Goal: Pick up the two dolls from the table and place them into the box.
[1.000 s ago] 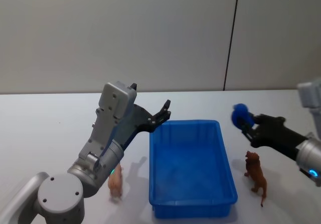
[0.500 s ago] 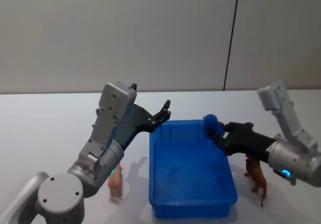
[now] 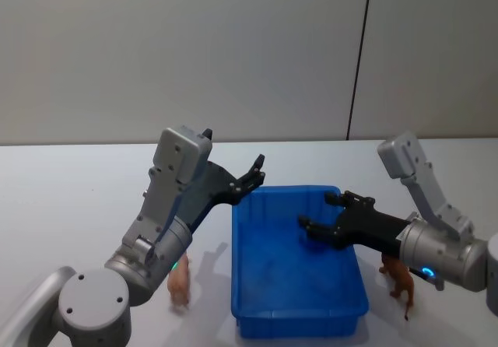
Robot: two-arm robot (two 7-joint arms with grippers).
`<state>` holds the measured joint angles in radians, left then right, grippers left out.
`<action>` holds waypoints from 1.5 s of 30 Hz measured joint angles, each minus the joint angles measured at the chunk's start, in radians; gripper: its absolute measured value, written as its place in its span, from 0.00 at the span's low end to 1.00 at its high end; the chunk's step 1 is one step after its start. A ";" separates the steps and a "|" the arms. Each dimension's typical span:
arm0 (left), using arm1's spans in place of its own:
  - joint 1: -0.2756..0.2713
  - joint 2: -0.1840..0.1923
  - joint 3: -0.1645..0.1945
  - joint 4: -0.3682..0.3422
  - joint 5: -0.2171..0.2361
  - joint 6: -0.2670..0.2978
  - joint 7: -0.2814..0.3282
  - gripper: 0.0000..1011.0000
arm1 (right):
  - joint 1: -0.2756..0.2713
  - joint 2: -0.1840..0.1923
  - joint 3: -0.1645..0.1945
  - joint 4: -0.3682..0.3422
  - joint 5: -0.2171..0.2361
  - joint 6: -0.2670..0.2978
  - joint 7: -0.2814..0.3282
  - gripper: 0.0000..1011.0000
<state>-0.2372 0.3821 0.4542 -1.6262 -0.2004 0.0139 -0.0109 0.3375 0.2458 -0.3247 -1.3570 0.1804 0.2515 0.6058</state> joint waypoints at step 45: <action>0.000 0.000 0.000 0.000 0.000 0.000 0.000 0.99 | -0.206 0.163 0.082 -0.239 0.179 0.080 -0.223 0.99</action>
<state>-0.2372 0.3821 0.4542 -1.6262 -0.2004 0.0139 -0.0109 0.1317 0.4088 -0.2423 -1.5957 0.3597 0.3314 0.3827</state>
